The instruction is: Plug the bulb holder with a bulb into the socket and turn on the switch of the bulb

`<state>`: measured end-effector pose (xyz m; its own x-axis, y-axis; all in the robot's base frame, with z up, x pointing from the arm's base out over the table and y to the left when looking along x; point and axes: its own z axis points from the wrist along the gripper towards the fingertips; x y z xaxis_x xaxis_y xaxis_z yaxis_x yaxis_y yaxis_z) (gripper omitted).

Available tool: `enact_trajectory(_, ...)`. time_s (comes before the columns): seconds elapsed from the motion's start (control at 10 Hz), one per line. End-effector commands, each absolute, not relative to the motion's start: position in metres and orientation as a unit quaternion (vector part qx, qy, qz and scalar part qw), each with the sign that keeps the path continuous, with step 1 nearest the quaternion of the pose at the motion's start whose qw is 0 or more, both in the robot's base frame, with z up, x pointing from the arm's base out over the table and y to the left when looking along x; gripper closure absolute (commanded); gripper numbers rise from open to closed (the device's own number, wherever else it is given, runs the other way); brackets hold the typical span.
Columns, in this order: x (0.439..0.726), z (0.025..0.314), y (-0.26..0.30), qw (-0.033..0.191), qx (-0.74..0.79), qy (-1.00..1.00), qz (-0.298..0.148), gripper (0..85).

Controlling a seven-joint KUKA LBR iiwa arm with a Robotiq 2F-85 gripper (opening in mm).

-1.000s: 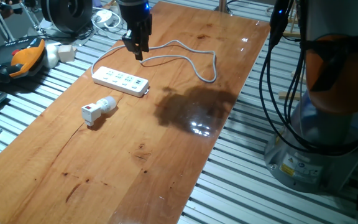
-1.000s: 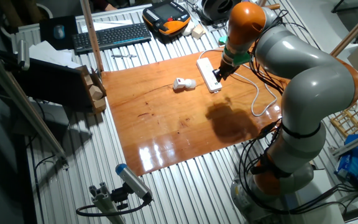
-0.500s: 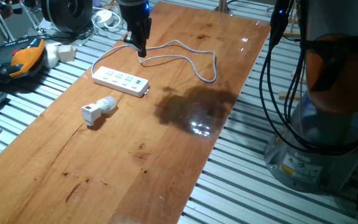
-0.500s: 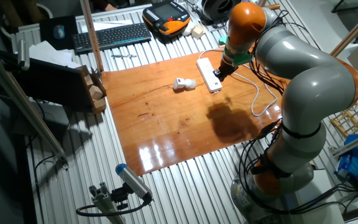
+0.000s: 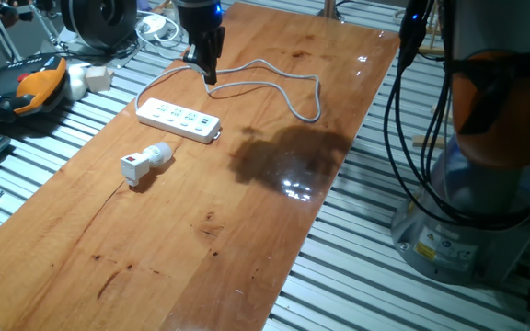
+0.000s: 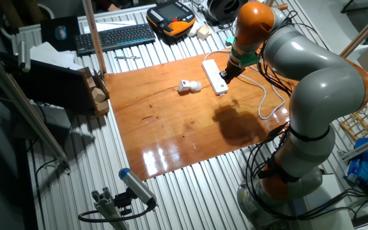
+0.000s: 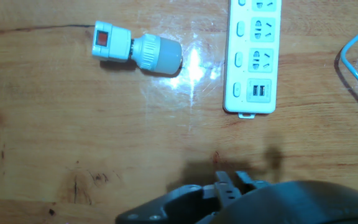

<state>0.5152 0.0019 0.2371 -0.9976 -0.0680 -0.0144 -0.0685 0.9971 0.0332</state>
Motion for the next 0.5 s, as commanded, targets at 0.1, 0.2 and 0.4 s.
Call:
enact_trajectory(0.1,0.5160,0.2370,0.0034,0.011,-0.023,1.000,0.016,68.0)
enact_trajectory(0.2,0.5166,0.2366,0.0043,0.006,-0.024,1.000,0.015,85.0)
enact_trajectory(0.4,0.5172,0.2310,0.0101,0.010,-0.013,1.000,0.013,85.0)
